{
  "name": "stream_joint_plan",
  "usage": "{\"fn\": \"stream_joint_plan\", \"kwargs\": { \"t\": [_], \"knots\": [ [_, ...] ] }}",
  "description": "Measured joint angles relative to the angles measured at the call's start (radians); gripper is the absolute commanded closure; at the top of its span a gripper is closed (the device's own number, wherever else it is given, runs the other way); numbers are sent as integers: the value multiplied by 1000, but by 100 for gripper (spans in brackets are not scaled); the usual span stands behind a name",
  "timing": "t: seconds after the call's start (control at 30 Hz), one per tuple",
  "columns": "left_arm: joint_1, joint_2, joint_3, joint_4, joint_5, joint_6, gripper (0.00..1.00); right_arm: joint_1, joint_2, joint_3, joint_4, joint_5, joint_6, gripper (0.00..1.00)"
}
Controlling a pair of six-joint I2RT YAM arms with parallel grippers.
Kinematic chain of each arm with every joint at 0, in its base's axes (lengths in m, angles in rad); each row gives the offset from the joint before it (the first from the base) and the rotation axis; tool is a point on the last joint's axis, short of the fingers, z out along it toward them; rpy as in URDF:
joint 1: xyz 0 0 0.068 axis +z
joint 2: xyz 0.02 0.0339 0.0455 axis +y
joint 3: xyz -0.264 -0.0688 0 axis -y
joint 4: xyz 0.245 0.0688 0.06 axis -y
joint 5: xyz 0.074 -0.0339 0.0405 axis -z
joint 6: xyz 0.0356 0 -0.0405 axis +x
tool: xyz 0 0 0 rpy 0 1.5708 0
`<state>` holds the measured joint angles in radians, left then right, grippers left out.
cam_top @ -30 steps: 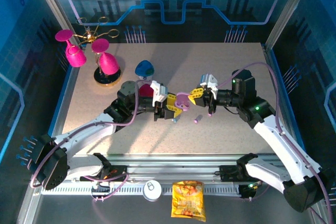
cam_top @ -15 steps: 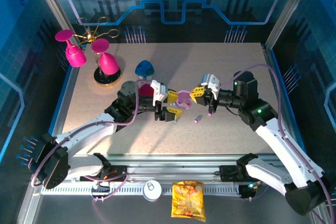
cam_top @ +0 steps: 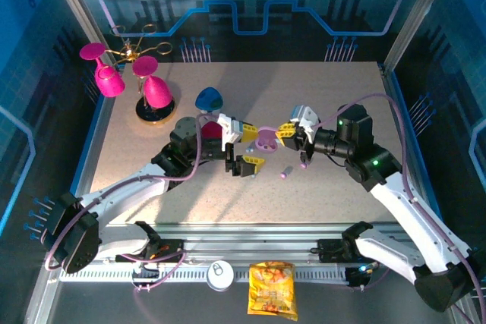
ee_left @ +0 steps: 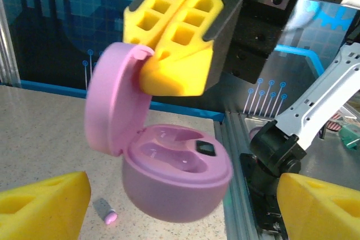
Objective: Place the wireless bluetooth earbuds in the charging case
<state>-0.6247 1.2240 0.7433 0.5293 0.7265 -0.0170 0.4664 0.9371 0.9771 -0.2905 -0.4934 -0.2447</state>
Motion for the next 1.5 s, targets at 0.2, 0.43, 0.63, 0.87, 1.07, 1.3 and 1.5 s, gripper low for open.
{"fn": "stream_joint_plan", "kwargs": {
  "t": [0.2,0.43,0.63,0.87,1.07,1.3,1.5],
  "knots": [
    [0,0,0,0,-16,21,23,23,15,0,-1,14,-1,100],
    [0,0,0,0,-15,39,41,32,26,0,-1,19,-4,100],
    [0,0,-8,8,-15,50,28,33,29,7,-1,19,-3,100],
    [0,0,-21,17,-15,52,37,33,32,19,-5,19,1,100],
    [0,0,-21,26,-15,53,36,33,35,20,-9,19,0,100],
    [0,-1,-21,31,-14,52,46,33,40,28,-17,19,0,100],
    [0,-1,-21,33,-10,52,57,33,40,31,-16,19,0,100]
  ]
}}
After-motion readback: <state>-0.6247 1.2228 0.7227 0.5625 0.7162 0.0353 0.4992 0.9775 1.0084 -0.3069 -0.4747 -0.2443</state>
